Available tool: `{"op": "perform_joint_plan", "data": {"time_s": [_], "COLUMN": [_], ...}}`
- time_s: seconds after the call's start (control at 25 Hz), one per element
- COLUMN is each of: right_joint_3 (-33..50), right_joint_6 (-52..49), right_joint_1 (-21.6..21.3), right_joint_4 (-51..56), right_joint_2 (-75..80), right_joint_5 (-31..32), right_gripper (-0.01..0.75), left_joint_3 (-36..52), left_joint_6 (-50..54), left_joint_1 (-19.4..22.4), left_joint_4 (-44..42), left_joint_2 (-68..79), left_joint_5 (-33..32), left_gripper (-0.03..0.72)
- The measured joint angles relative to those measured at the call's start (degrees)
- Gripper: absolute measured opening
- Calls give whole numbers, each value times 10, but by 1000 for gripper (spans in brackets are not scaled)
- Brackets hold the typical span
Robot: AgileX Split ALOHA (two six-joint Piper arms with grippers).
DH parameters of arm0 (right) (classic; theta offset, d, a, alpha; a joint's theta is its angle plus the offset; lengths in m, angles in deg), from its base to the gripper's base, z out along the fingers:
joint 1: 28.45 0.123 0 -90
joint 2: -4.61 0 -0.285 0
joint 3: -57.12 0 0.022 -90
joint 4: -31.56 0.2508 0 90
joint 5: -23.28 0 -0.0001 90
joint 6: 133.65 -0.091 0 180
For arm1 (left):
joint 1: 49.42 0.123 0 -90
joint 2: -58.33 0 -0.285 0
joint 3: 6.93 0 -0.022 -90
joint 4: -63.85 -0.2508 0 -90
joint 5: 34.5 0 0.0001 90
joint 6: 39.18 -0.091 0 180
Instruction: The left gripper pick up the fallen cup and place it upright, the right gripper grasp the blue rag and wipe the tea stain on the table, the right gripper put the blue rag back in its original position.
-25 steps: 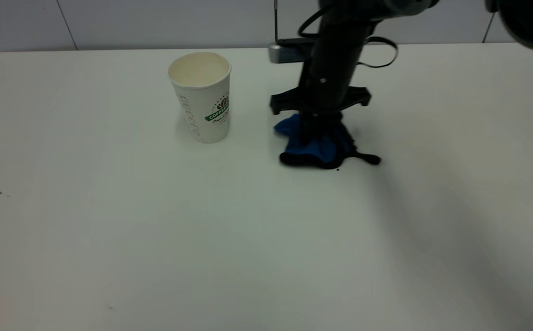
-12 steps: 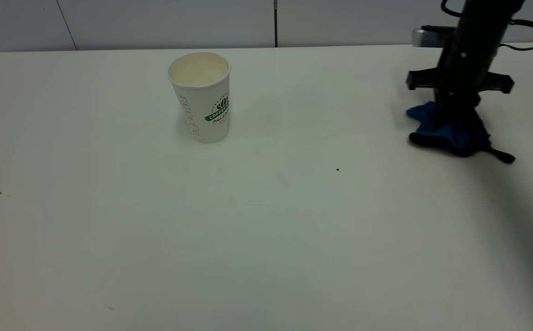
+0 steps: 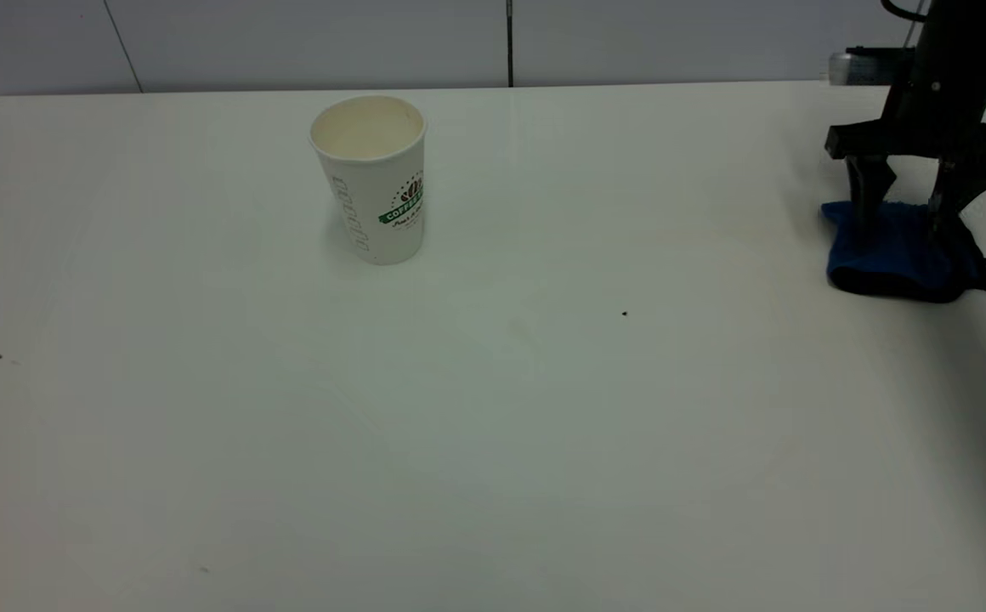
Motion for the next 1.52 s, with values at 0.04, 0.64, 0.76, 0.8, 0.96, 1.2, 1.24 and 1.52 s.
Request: {"op": "perform_joint_plan", "data": {"time_s": [0.04, 0.64, 0.76, 0.8, 0.96, 1.2, 1.24, 1.52], "right_joint_3": [-9, 326, 422, 454, 571, 682, 696, 801], "right_joint_6": [7, 42, 45, 46, 46, 42, 42, 42], "right_joint_1": [0, 8, 8, 8, 8, 8, 8, 8], "right_joint_4": [4, 29, 34, 34, 34, 31, 29, 23], "right_joint_2": [-2, -369, -489, -535, -677, -841, -860, -925], "right_joint_5": [0, 3, 4, 4, 8, 12, 13, 13], "right_gripper": [709, 722, 696, 683, 608, 585, 585, 585], "left_joint_3": [0, 0, 0, 0, 0, 0, 0, 0], "left_joint_6": [0, 0, 0, 0, 0, -1, -1, -1], "left_joint_1": [0, 0, 0, 0, 0, 0, 0, 0], "left_joint_4": [0, 0, 0, 0, 0, 0, 0, 0], "left_joint_2": [0, 0, 0, 0, 0, 0, 0, 0], "left_joint_5": [0, 0, 0, 0, 0, 0, 0, 0], "left_gripper": [507, 507, 507, 507, 507, 507, 507, 507]}}
